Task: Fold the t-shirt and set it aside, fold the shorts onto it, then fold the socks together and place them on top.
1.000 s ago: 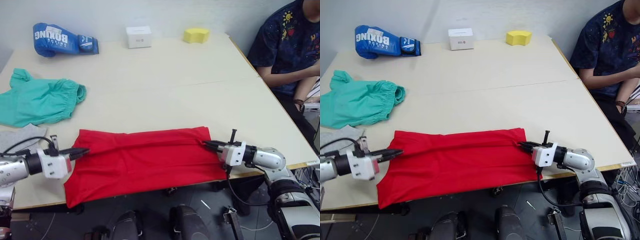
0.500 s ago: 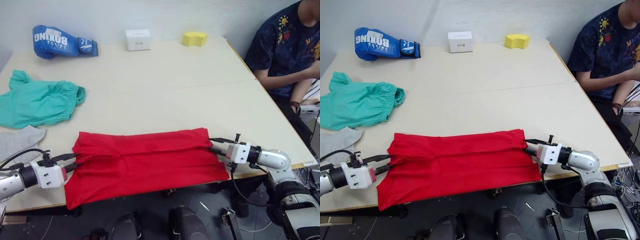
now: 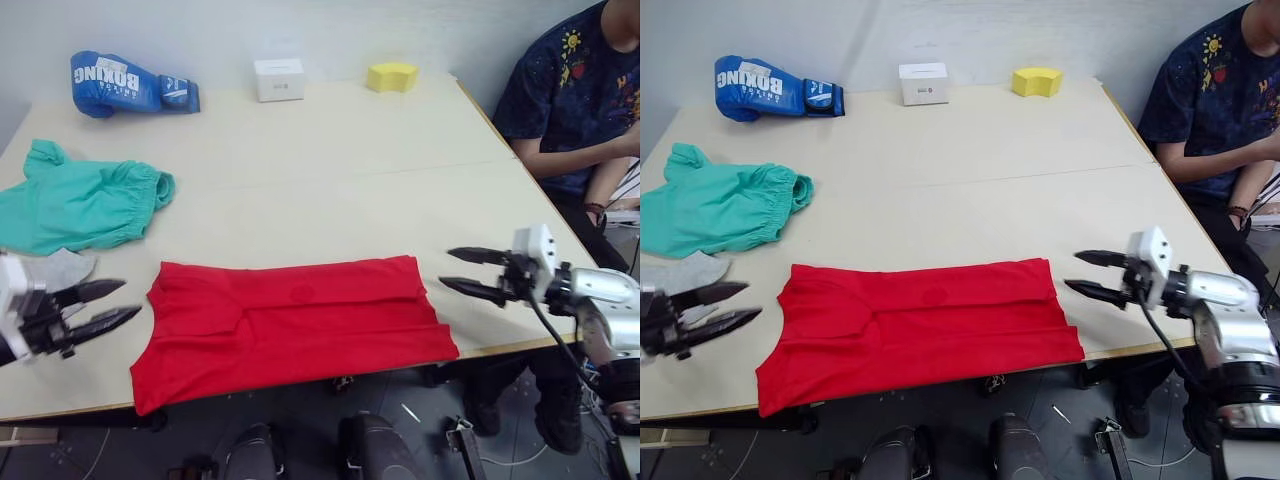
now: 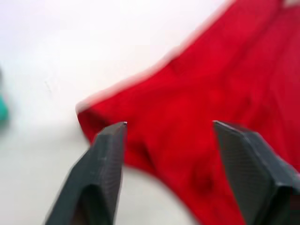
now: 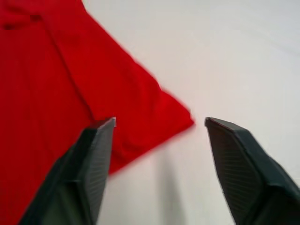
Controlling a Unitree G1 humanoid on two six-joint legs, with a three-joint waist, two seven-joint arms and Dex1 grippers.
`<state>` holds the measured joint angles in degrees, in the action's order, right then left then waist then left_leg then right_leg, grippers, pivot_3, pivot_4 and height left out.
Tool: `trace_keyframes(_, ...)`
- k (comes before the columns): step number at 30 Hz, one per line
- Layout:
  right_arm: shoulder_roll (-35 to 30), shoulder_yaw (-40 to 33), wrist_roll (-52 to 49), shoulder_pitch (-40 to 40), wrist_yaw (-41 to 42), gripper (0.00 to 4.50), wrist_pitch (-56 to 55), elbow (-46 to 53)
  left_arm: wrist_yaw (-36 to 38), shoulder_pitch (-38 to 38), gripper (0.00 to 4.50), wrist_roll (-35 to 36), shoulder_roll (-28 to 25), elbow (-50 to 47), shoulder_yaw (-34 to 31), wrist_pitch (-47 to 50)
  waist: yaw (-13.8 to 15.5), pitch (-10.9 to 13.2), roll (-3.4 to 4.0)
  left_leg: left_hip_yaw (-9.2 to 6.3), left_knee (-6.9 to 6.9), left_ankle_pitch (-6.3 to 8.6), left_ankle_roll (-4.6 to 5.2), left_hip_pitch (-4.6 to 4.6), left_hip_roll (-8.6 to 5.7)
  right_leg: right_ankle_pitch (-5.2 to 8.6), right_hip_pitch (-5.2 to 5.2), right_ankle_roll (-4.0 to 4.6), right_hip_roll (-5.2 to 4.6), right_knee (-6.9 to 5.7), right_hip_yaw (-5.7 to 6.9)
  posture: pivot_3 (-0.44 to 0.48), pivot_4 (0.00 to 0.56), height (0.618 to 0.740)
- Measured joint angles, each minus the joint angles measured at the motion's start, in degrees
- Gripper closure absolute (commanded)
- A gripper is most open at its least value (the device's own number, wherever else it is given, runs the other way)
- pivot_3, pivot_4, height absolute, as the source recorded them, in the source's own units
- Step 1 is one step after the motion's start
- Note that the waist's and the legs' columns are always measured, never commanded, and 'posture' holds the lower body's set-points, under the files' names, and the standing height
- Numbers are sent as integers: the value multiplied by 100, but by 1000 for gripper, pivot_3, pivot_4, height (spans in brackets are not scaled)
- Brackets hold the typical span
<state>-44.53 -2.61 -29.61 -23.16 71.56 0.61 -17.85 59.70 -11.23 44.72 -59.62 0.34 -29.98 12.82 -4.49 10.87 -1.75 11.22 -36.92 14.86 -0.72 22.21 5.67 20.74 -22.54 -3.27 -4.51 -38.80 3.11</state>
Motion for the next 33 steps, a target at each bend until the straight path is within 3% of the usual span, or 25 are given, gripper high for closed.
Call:
trace_keyframes(6, 1372, 664, 627, -14, -1366, 4353, 399, 1261, -584, 1144, 4331, -727, 834, -452, 1276, 196, -11, -2, 4, 16, -5, 1, -17, 25, -1, 0, -26, -2, 13, -6, -9, 0, 150, 740)
trace_keyframes(7, 1602, 761, 876, -29, -1670, 4478, 376, 1294, -729, 1309, 4454, -950, 1044, -422, 1479, 143, -11, -2, 3, 17, -10, 2, -16, 29, 0, 0, -28, -2, 16, -4, -11, 0, 150, 740)
trace_keyframes(10, 2182, 1193, 1681, -126, -2375, 4478, 124, 1085, -1217, 1594, 4454, -1600, 1588, -407, 1945, -55, -18, -4, 0, 25, -15, 3, -14, 29, 0, -1, -30, -4, 17, -2, -18, 0, 150, 740)
trace_keyframes(14, 2806, 1754, 2603, -319, -3044, 4478, -375, 277, -2325, 1874, 4454, -2306, 2414, -97, 2089, -202, -31, -5, -2, 30, -20, -2, -12, 22, 0, -3, -29, -7, 19, -12, -25, 0, 150, 740)
trace_keyframes(20, 2508, 1378, 2860, -507, -3456, 4478, -1092, -473, -3212, 1789, 4454, -2840, 2506, 555, 1673, -311, -6, -17, -20, 26, -14, -2, -11, 4, 0, -3, -10, -7, 14, -12, -21, 0, 150, 740)
trace_keyframes(28, 1471, 198, 2165, -104, -2983, 4478, -1407, -1212, -3121, 1695, 4454, -2853, 2474, 992, 1225, -757, 105, -28, -37, 27, -11, 5, 1, -7, -5, -6, 6, -12, 5, 1, -17, 0, 150, 740)
trace_keyframes(30, 1377, -36, 1755, 41, -2653, 4325, -1144, -1117, -2735, 1566, 4074, -2602, 2464, 974, 1075, -794, 87, -25, -33, 28, -2, 5, -5, -6, 0, -6, -1, -12, 8, 1, -17, 0, 150, 740)
trace_keyframes(33, 1131, -441, 984, 192, -2050, 3551, -471, -700, -1777, 1228, 3253, -2093, 2172, 773, 912, -792, 75, -13, -15, 30, 4, 7, -12, 6, 4, -5, -14, -11, 12, 1, -17, 0, 150, 740)
